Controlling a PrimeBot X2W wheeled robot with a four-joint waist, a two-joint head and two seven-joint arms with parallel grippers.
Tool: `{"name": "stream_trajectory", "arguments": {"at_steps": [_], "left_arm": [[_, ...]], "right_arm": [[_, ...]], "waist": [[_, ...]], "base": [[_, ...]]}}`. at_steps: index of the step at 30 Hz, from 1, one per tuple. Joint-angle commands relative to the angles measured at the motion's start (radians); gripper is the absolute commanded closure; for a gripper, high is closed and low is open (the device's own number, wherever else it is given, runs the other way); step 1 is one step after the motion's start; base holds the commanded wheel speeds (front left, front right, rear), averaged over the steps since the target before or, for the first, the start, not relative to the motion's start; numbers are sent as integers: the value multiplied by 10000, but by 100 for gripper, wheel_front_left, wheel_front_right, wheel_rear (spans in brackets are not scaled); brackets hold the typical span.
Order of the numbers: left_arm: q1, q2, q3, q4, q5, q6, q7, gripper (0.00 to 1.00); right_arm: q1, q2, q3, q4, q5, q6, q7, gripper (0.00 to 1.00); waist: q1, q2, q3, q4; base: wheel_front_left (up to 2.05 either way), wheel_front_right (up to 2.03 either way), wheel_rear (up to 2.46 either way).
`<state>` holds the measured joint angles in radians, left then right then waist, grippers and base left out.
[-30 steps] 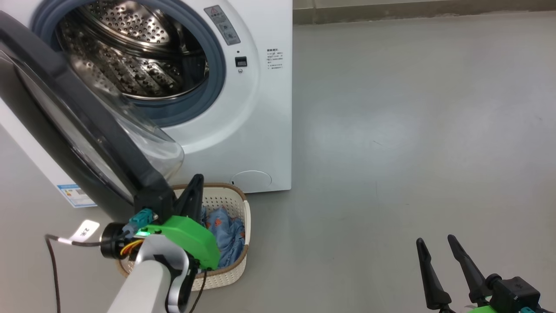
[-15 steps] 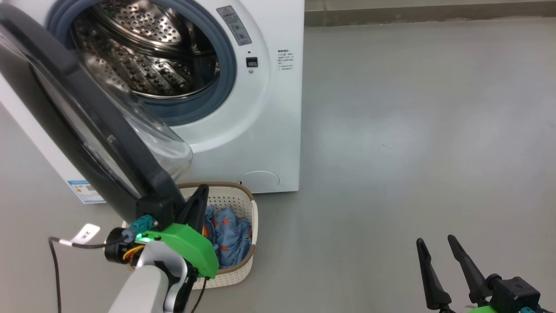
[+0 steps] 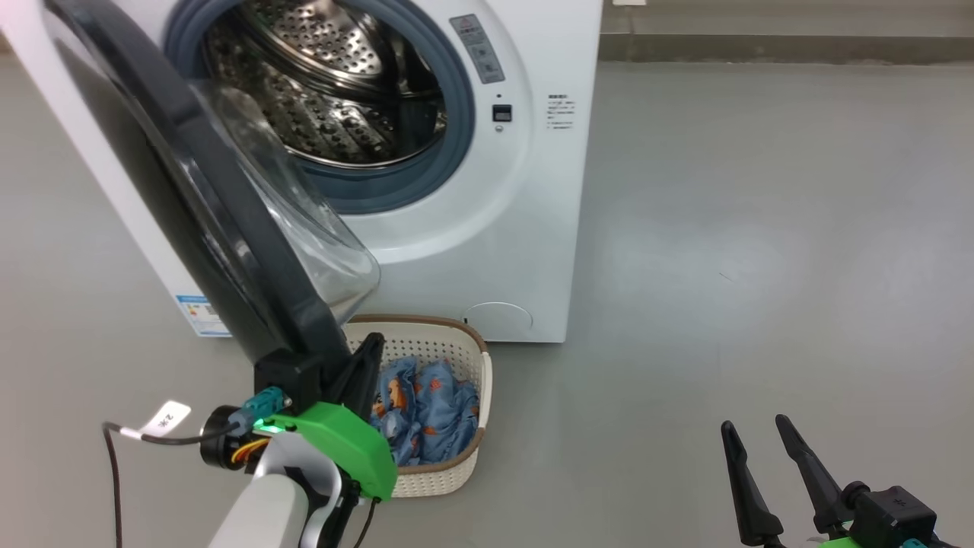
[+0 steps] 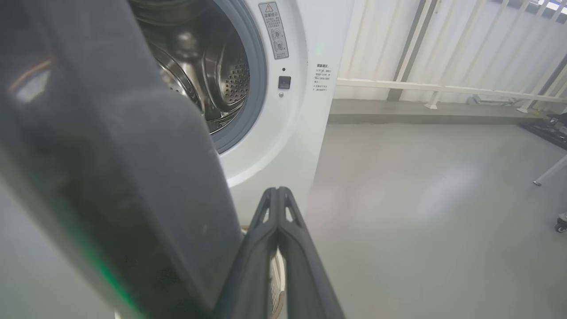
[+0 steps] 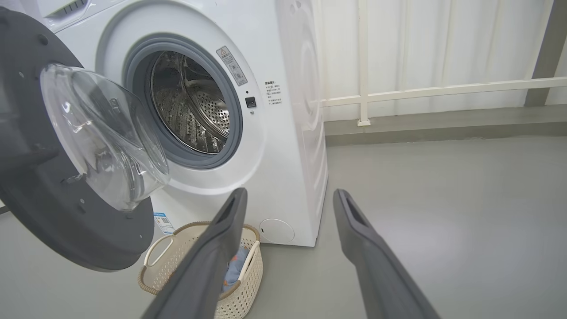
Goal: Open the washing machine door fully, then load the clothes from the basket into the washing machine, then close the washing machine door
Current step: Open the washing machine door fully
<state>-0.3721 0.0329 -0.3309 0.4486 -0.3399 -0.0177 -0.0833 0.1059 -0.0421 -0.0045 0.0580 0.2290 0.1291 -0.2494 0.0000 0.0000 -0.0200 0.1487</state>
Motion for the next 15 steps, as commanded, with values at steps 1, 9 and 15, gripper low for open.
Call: {"name": "stream_trajectory", "arguments": {"at_steps": [1, 9, 15], "left_arm": [[-122, 431, 484, -170, -77, 209, -81, 100], [-66, 461, 372, -215, -108, 213, -42, 100], [45, 442, 275, -269, -165, 275, -4, 100]], "right_arm": [[-211, -81, 336, -216, -18, 16, -122, 0], [-160, -81, 329, -190, -22, 16, -122, 0], [-145, -81, 390, -136, 41, 16, -123, 0]], "waist": [[0, 0, -41, 274], [0, 0, -65, 849], [0, 0, -166, 1428]], "base": [[0, 0, 0], [0, 0, 0], [0, 0, 0]]}}
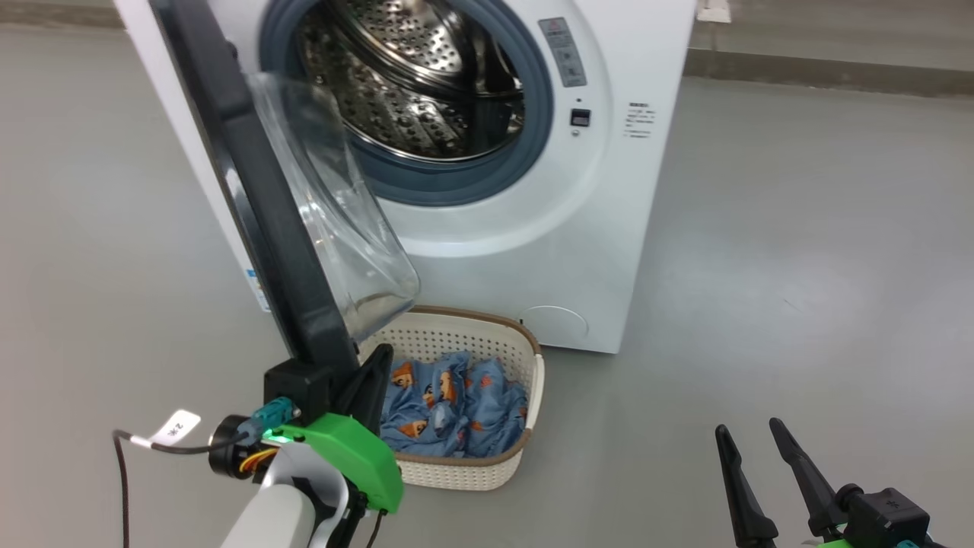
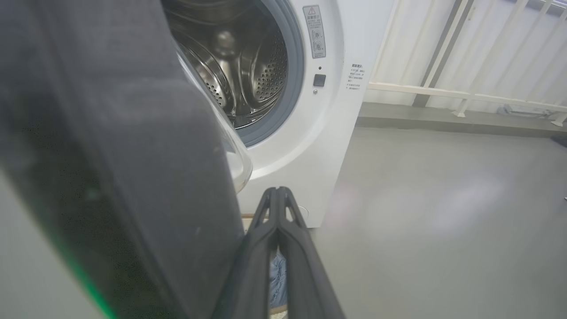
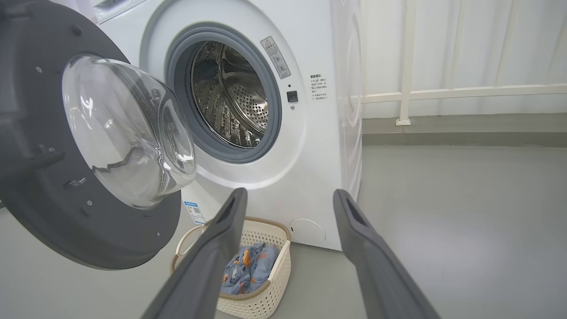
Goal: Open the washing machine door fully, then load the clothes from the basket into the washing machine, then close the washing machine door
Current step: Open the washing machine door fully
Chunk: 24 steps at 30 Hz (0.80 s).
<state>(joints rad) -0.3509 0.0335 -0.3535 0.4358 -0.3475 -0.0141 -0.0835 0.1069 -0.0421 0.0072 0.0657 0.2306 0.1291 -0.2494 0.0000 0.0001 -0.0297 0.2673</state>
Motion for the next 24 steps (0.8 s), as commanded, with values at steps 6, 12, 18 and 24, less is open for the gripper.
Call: {"name": "stream_trajectory", "arguments": {"at_steps": [6, 12, 18, 24], "left_arm": [[-110, 533, 501, -248, -122, 326, 62, 100], [-56, 642, 489, -359, -160, 370, 121, 100], [-31, 676, 459, -443, -210, 414, 140, 100], [-22, 785, 490, -481, -245, 471, 95, 100]], "right_arm": [[-107, -81, 311, -186, 104, 16, -123, 0], [-113, -81, 367, -174, 149, 16, -123, 0], [-144, -81, 382, -195, 160, 16, -123, 0], [-199, -81, 437, -175, 143, 16, -124, 0]], "waist": [[0, -1, -153, 800], [0, -1, -106, 1262], [0, -1, 2, 1631], [0, -1, 94, 1929]], "base": [[0, 0, 0], [0, 0, 0], [0, 0, 0], [0, 0, 0]]}}
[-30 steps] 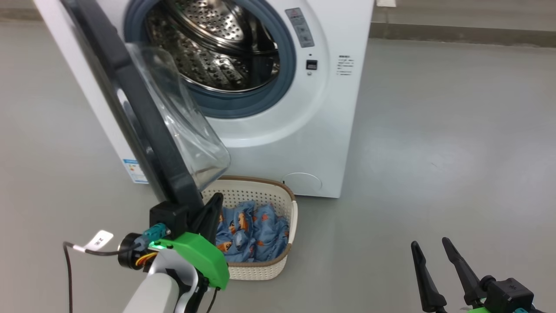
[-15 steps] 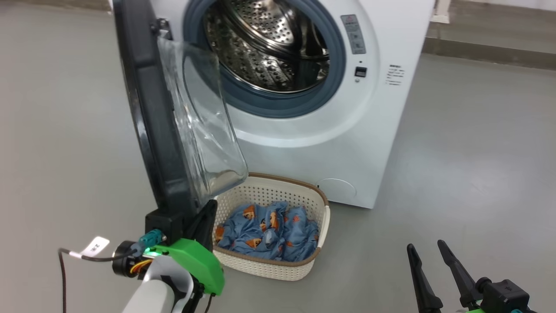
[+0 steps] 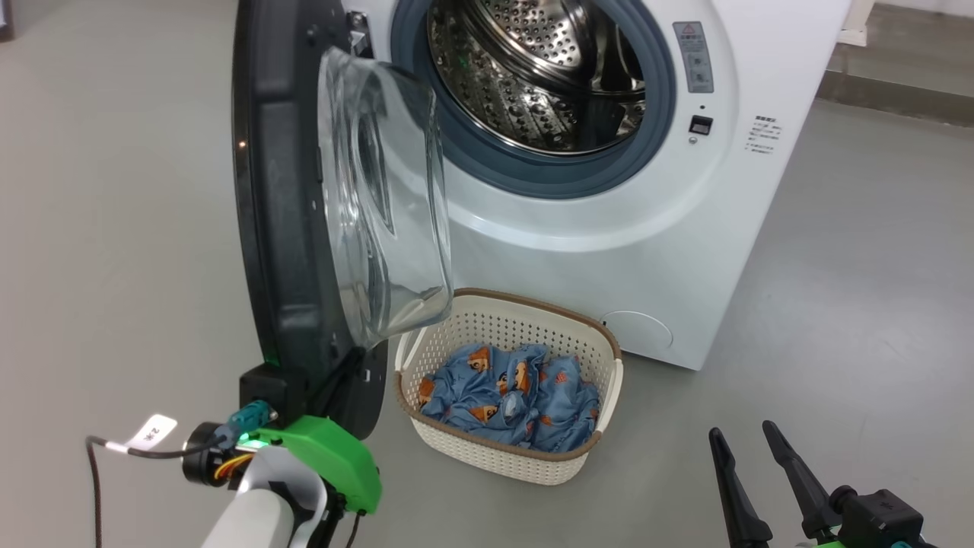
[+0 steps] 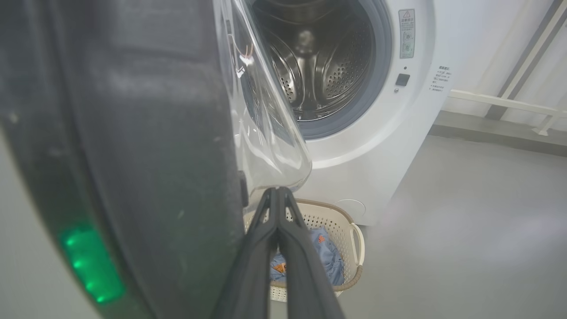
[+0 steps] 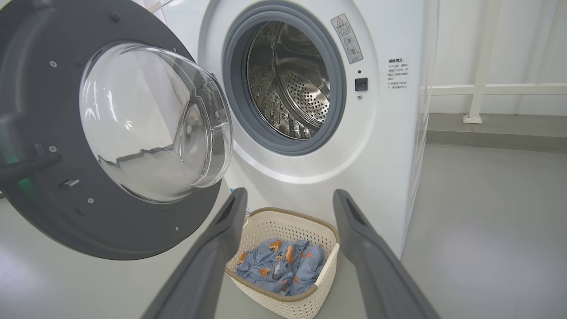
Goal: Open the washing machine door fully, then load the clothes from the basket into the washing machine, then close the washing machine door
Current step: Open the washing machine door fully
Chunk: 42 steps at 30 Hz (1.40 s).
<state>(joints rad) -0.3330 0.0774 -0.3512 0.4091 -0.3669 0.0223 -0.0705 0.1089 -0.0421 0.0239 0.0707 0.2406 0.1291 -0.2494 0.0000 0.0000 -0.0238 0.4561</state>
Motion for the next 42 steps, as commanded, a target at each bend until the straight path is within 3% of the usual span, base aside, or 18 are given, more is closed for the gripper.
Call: {"name": "stream_trajectory", "arguments": {"at_steps": [1, 28, 42], "left_arm": [[-182, 391, 505, -231, -64, 154, -77, 100], [-384, 1057, 1851, -176, -1003, 587, -735, 100], [-850, 1779, 3205, 251, -1815, 689, -1337, 100]], "right_arm": [[-247, -81, 317, -218, 14, 16, -124, 0], [-641, -81, 435, -645, -638, 16, 339, 0], [-1098, -81, 510, -1270, -1424, 16, 1024, 0]], "waist": [[0, 0, 58, 104], [0, 0, 1408, 660], [0, 0, 2500, 374]], "base": [[0, 0, 0], [0, 0, 0], [0, 0, 0]]}}
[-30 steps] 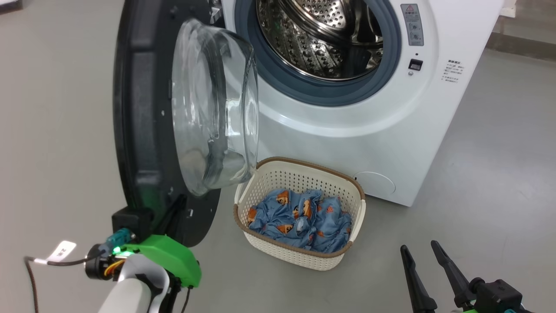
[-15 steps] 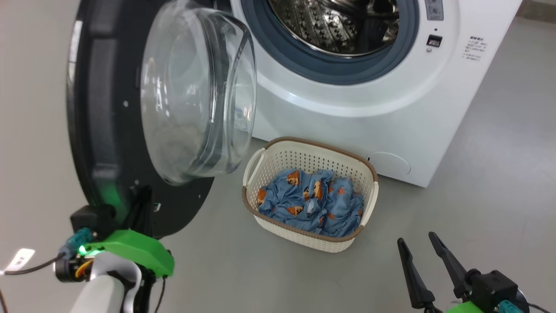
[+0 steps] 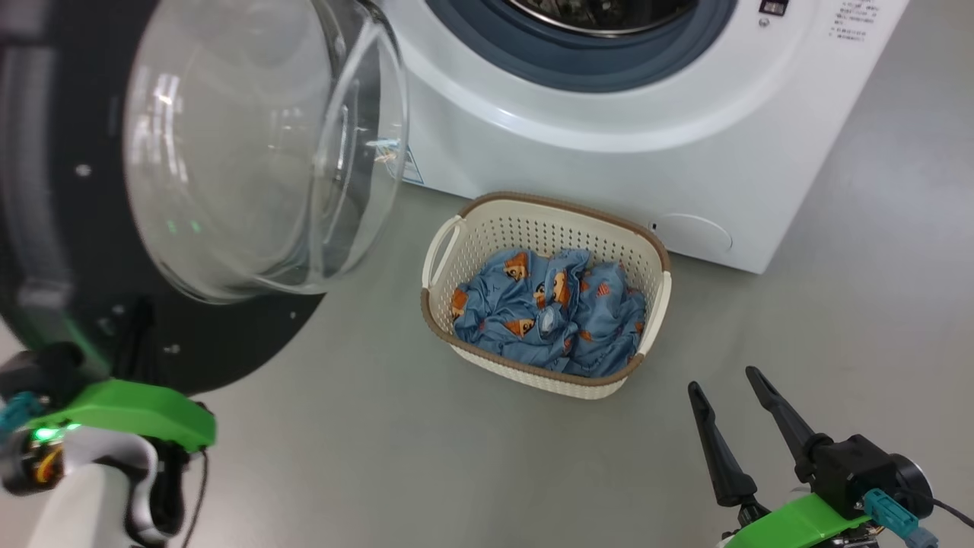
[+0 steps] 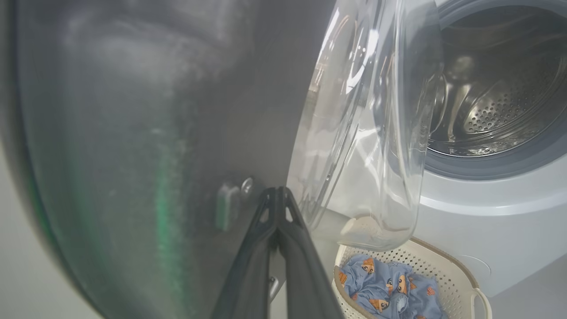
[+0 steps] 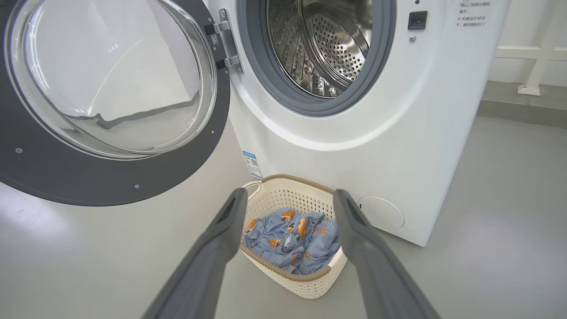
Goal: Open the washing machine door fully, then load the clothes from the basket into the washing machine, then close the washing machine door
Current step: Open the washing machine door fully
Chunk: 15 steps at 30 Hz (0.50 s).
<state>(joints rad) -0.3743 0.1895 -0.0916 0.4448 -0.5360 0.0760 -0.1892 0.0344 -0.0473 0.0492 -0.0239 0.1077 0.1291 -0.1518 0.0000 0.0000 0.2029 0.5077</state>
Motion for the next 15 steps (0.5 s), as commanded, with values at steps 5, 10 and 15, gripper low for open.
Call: {"name": "stream_trajectory", "arguments": {"at_steps": [5, 10, 15], "left_arm": [[-607, 1090, 1194, 170, -386, 144, -344, 100], [-955, 1612, 1667, 686, -572, -20, -482, 100], [-1492, 1968, 1872, 1379, -573, -191, -592, 100]], "right_arm": [[-462, -29, 182, -672, -380, 16, 341, 0], [-540, -29, 110, -1063, -678, 16, 661, 0], [-585, -29, 86, -1441, -1004, 16, 993, 0]], "waist": [[0, 0, 580, -271], [0, 0, 972, -324], [0, 0, 1424, -308]], "base": [[0, 0, 0], [0, 0, 0], [0, 0, 0]]}}
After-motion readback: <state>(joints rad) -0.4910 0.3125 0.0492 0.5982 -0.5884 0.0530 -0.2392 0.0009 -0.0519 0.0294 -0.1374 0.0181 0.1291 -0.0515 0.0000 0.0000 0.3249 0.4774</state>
